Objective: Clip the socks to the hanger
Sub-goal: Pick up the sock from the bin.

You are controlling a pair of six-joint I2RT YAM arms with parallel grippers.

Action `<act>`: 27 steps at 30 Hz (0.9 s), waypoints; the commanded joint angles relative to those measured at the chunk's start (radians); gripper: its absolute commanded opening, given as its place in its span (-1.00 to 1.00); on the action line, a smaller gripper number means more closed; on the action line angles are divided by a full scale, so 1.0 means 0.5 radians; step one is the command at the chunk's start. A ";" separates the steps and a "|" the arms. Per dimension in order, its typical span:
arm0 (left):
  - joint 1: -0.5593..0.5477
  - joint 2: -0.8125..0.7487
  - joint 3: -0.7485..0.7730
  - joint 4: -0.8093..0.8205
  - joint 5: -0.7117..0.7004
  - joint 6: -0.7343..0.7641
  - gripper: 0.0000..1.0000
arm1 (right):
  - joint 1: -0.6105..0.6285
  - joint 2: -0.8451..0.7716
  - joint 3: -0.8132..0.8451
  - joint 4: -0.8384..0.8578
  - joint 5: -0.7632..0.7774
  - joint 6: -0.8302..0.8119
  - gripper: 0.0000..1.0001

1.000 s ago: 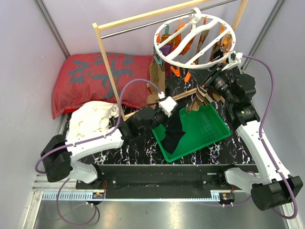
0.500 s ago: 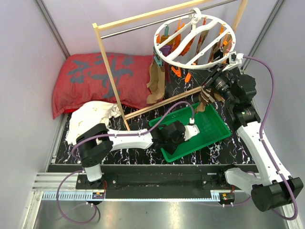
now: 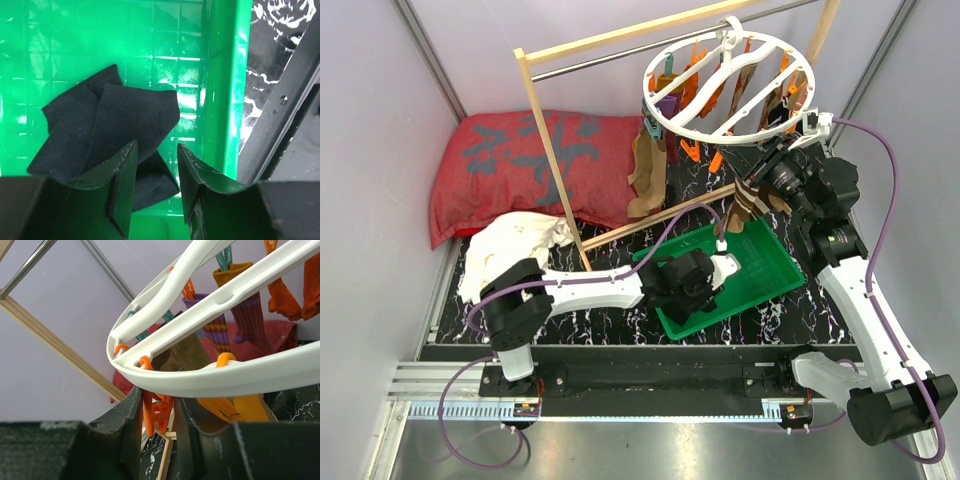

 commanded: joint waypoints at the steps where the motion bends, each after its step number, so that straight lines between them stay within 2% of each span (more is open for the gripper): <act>1: 0.005 0.035 0.256 -0.081 -0.155 -0.172 -0.18 | 0.000 -0.024 0.019 -0.014 0.027 -0.038 -1.00; 5: 0.002 0.185 0.412 -0.258 -0.211 -0.227 -0.18 | 0.003 -0.027 0.019 -0.017 0.027 -0.038 -1.00; 20: 0.002 0.676 0.741 -0.452 -0.269 -0.197 -0.38 | 0.003 -0.018 0.013 -0.017 0.030 -0.032 -1.00; 23: 0.002 0.719 0.747 -0.477 -0.278 -0.197 -0.59 | 0.000 -0.018 0.013 -0.014 0.027 -0.032 -1.00; 26: 0.002 0.677 0.726 -0.480 -0.266 -0.200 -0.94 | 0.000 -0.021 0.010 -0.014 0.030 -0.029 -1.00; 27: 0.002 0.649 0.713 -0.477 -0.266 -0.200 -1.00 | 0.000 -0.021 0.013 -0.014 0.030 -0.032 -1.00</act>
